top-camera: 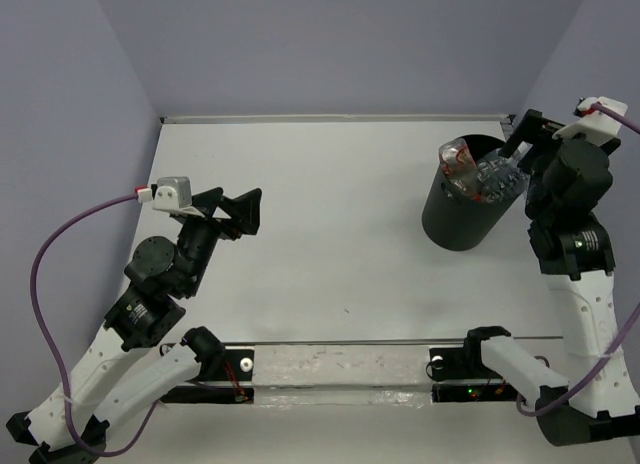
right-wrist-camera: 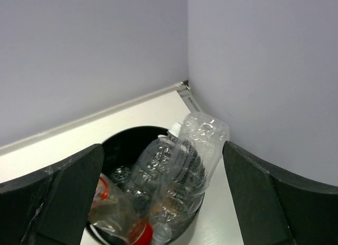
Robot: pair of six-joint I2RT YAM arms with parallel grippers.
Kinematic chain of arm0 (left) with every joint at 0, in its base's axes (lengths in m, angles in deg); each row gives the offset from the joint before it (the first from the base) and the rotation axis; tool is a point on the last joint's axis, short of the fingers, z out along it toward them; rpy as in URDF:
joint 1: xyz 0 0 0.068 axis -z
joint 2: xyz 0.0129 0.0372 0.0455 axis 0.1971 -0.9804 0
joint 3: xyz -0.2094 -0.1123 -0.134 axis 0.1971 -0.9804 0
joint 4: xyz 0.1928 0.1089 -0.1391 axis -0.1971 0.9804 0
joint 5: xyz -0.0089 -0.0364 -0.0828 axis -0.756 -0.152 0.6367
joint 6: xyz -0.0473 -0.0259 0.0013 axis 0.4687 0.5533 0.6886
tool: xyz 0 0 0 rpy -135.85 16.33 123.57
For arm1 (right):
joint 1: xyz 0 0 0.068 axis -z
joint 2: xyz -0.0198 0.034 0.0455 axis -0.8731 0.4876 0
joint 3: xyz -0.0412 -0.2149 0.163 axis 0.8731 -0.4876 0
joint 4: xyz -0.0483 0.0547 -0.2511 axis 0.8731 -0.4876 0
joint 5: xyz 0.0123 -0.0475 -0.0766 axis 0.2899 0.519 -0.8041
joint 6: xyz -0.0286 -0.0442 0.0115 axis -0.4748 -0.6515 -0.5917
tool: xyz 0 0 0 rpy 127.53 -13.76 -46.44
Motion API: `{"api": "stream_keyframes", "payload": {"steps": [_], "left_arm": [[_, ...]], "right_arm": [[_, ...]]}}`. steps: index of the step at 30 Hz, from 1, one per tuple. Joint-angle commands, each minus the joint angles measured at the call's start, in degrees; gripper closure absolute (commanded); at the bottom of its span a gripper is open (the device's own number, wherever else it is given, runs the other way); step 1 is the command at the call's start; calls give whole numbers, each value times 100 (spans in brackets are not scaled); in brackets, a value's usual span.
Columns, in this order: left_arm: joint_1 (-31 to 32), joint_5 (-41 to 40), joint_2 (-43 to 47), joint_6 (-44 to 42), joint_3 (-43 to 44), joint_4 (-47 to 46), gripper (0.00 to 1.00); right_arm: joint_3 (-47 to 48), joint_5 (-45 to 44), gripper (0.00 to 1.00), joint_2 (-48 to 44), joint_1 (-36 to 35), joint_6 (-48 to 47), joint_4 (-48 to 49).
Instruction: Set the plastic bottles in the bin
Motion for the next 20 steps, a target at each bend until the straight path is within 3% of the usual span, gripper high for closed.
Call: {"api": "stream_keyframes", "payload": {"steps": [1, 10, 15, 20], "left_arm": [[-69, -62, -9, -114, -41, -309, 1], [-78, 587, 97, 97, 766, -195, 1], [-78, 1045, 211, 203, 1040, -274, 1], [-78, 1177, 176, 334, 1110, -300, 1]], "right_arm": [[522, 587, 0, -391, -20, 215, -393], [567, 2870, 0, -2043, -20, 1032, -569], [453, 3189, 0, -3184, -20, 1183, -613], [224, 3190, 0, -3609, -20, 1174, -631]]}}
